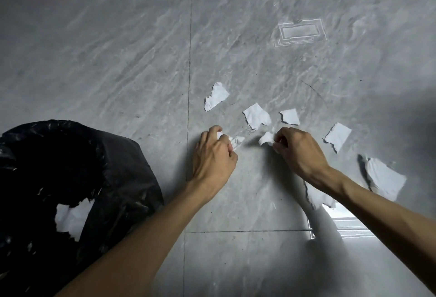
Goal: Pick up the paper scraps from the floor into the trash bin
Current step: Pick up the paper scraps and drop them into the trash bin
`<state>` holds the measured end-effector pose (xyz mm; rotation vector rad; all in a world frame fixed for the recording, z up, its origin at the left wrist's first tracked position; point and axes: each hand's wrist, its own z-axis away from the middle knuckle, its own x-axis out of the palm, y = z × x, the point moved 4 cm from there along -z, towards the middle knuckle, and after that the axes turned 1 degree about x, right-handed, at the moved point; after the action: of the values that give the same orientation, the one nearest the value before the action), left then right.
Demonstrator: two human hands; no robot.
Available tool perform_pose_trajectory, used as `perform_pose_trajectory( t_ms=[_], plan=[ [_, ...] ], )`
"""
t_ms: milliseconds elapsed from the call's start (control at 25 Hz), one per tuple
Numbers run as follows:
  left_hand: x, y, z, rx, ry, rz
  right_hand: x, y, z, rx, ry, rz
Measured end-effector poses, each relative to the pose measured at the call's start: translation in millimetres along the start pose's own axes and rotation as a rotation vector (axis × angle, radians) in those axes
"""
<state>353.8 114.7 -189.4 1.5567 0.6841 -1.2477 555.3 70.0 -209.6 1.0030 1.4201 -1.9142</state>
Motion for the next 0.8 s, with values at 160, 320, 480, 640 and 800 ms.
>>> perform_pose_trajectory(
  t_ms=[160,320,480,640,800],
  plan=[
    [11.3,4.2,-13.1,-0.022,-0.191,-0.030,-12.3,-9.0,14.1,0.153,-0.002,-0.360],
    [-20.0,10.4,-7.8,-0.170,-0.215,0.205,-15.5,-26.5,34.4,0.229,-0.091,-0.553],
    [-125.1,22.4,-10.0,-0.030,-0.130,0.306,-17.0,-75.1,51.8,0.201,-0.245,-0.797],
    [-239.2,-8.8,13.9,0.038,-0.035,0.316,-28.9,-158.5,58.5,0.065,-0.312,-0.906],
    [-273.4,-90.4,65.9,-0.098,-0.015,0.193,-42.9,-253.9,60.4,-0.165,-0.264,-0.992]
  ],
)
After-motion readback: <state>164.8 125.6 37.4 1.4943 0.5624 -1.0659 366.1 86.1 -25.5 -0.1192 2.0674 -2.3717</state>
